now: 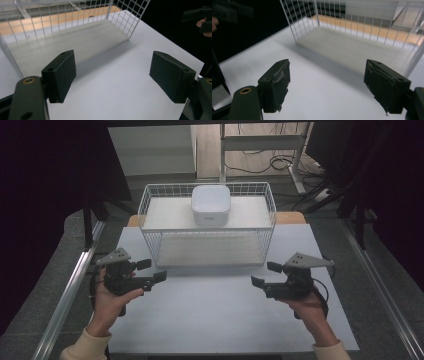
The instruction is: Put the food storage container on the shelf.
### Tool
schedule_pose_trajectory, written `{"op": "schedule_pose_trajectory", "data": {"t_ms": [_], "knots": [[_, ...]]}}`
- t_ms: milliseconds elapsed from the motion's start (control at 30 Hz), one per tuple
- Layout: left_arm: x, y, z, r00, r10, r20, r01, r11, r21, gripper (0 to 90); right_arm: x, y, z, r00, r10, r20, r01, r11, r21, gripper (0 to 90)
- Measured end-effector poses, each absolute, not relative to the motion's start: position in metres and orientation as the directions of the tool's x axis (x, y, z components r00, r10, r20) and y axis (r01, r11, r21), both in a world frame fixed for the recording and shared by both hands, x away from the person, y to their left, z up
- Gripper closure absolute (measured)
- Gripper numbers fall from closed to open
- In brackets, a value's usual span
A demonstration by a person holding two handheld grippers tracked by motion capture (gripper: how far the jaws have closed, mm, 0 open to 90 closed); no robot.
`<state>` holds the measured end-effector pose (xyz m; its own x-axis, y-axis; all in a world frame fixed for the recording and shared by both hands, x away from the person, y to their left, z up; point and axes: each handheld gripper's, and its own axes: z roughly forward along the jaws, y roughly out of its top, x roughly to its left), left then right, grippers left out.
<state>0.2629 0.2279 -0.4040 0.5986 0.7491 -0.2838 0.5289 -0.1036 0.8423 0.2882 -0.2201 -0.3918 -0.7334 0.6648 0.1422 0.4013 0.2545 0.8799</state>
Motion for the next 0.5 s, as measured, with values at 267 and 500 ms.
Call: {"op": "schedule_pose_trajectory", "data": {"t_ms": [267, 500], "knots": [[0.251, 0.229, -0.449, 0.565, 0.776, -0.281, 0.58, -0.131, 0.804, 20.0, 0.266, -0.229, -0.44, -0.712, 0.687, 0.146, 0.444, 0.279, 0.852, 19.3], [0.246, 0.226, -0.469, 0.557, 0.783, -0.276, 0.609, -0.159, 0.777, 19.6, 0.268, -0.239, -0.468, -0.677, 0.722, 0.146, 0.493, 0.297, 0.818, 19.2]]}}
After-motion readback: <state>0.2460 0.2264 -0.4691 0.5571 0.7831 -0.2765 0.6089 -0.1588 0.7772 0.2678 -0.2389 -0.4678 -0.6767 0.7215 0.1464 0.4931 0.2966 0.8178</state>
